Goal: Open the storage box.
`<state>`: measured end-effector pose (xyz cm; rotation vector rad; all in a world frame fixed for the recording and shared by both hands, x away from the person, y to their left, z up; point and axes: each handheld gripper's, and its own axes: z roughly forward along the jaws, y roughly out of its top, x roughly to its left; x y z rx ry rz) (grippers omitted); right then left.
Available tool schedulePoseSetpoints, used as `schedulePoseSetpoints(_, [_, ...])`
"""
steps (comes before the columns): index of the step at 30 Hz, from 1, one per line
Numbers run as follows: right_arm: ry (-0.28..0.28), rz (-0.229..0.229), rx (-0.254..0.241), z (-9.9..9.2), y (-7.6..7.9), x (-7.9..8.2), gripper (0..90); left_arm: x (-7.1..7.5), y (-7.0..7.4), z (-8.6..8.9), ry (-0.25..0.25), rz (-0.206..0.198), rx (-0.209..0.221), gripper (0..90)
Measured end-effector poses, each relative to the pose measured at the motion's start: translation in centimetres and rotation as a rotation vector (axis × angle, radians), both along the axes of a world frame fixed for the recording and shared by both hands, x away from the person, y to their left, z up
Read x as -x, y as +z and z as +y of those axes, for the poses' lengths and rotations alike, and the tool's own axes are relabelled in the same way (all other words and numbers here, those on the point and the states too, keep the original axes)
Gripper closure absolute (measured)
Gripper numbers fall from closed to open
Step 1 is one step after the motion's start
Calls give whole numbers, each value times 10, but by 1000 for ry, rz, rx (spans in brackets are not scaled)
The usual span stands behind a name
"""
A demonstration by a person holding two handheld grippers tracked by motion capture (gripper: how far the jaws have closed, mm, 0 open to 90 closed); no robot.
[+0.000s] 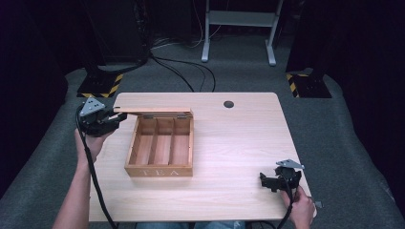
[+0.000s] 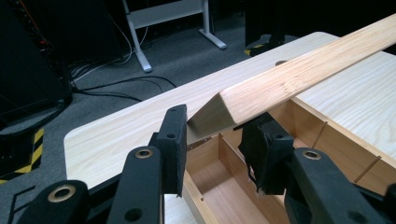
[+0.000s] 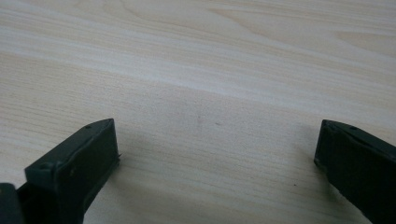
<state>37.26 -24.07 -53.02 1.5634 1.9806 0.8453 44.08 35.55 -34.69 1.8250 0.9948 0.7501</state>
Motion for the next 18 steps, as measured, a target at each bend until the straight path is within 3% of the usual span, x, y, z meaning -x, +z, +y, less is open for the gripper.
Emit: schedulePoseSetpoints(18, [2, 1, 0, 0, 0, 0, 0, 15, -11, -1, -1, -8, -12, 592])
